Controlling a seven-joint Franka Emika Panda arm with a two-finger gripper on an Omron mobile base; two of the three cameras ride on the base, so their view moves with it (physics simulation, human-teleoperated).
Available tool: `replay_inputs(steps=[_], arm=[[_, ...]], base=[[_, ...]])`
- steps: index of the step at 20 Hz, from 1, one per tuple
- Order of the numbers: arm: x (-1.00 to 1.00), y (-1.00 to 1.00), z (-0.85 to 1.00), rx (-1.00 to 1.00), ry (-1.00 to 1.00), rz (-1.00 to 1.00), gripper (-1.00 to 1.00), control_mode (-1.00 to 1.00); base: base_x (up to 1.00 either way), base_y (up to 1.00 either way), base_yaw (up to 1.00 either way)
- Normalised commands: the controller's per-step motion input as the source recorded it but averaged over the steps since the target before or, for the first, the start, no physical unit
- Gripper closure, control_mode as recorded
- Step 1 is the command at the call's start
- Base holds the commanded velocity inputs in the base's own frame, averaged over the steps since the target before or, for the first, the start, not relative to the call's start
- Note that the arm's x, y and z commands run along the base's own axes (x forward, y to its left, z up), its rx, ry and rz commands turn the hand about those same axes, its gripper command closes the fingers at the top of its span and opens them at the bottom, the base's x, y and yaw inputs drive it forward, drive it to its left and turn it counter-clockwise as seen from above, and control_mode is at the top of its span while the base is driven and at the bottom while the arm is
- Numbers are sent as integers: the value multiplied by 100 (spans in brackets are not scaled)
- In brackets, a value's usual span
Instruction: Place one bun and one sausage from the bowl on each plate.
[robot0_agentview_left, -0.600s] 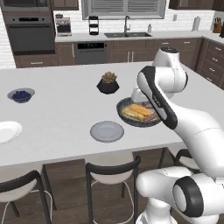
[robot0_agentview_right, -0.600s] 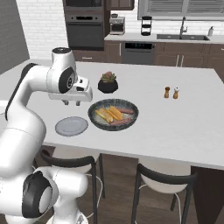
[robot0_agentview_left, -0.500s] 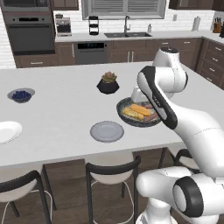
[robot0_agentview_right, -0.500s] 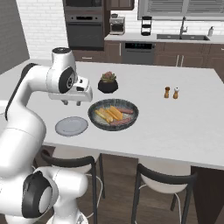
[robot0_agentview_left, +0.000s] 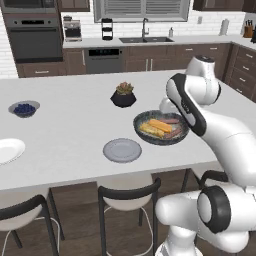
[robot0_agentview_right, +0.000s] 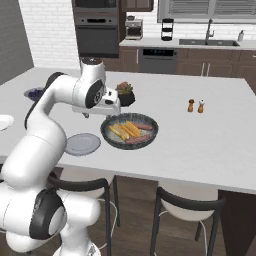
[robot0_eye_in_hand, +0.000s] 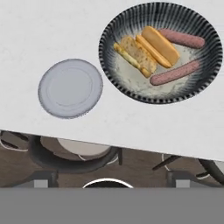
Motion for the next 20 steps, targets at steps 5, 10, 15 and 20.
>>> replay_inputs(steps=[5, 10, 15, 20], arm=[[79, -37, -30, 0, 0, 5, -100, -100], [69, -29, -44, 0, 0, 3, -100, -100], [50, -24, -50, 0, 0, 1, -100, -100], [40, -20, -33, 0, 0, 0, -100, -100]], base=[[0, 0, 0], [0, 0, 0], [0, 0, 0], [0, 0, 0]])
